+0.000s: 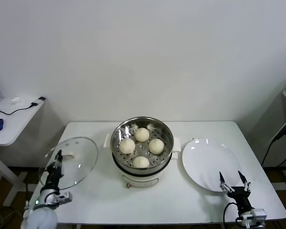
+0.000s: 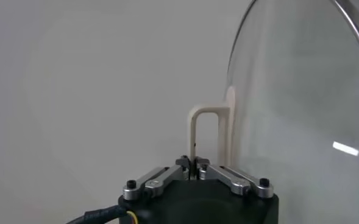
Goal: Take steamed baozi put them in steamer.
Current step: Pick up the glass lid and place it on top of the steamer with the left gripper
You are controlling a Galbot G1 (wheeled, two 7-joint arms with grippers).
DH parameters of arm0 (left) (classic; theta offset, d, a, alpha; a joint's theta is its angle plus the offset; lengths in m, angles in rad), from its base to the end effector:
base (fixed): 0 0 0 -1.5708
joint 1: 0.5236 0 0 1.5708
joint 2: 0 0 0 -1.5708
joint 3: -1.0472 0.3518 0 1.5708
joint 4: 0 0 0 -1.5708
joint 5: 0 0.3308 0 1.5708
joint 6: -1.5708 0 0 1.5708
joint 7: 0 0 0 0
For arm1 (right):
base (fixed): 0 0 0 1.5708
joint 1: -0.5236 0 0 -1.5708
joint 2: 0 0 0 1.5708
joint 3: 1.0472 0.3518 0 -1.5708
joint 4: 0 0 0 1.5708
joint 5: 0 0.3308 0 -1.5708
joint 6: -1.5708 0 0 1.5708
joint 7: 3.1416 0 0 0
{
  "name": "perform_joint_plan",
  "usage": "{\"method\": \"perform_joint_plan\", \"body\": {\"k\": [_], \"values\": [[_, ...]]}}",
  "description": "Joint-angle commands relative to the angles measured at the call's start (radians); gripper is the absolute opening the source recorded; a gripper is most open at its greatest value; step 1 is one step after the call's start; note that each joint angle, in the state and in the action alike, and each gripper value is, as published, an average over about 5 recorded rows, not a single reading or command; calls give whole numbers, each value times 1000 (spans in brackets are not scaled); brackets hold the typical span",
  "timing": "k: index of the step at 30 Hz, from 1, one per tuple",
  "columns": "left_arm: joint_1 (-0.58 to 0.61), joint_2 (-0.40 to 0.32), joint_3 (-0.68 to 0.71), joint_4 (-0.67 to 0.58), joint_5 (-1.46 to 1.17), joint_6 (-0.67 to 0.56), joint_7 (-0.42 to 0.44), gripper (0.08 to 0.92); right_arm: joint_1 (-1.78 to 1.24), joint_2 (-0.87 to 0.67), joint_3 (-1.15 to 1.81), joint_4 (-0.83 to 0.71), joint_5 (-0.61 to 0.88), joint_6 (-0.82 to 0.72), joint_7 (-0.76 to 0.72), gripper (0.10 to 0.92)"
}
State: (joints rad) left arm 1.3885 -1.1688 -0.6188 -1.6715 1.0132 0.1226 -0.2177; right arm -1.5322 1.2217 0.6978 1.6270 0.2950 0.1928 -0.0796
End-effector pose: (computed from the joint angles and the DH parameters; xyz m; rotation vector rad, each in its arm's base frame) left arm 0.2147 0.1534 -0.3744 0.2107 -2.2298 -2.0000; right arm 0.1509 -0.1678 -0.4113 -0.0597 -2.9504 0.1439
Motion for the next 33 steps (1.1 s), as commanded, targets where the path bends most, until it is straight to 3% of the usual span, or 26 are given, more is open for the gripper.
{"method": "perform_joint_plan", "body": {"k": [1, 6, 10, 20, 27, 33], "values": [[8, 134, -30, -399, -146, 200, 196, 140, 2, 0, -2, 1, -23, -9, 21, 823], [-72, 155, 69, -486, -65, 330, 286, 140, 8, 0, -7, -6, -36, -15, 30, 823], [-164, 123, 236, -519, 54, 441, 353, 140, 12, 1, -12, -9, -44, -19, 30, 823], [-285, -131, 622, -443, 393, 555, 464, 140, 14, 9, -23, -3, -54, -12, 19, 823], [-302, -306, 718, -320, 534, 571, 470, 140, 9, 9, -25, -18, -49, 8, 12, 823], [-316, -369, 753, -245, 585, 572, 465, 140, 2, 6, -24, -25, -38, 20, 13, 823]]}}
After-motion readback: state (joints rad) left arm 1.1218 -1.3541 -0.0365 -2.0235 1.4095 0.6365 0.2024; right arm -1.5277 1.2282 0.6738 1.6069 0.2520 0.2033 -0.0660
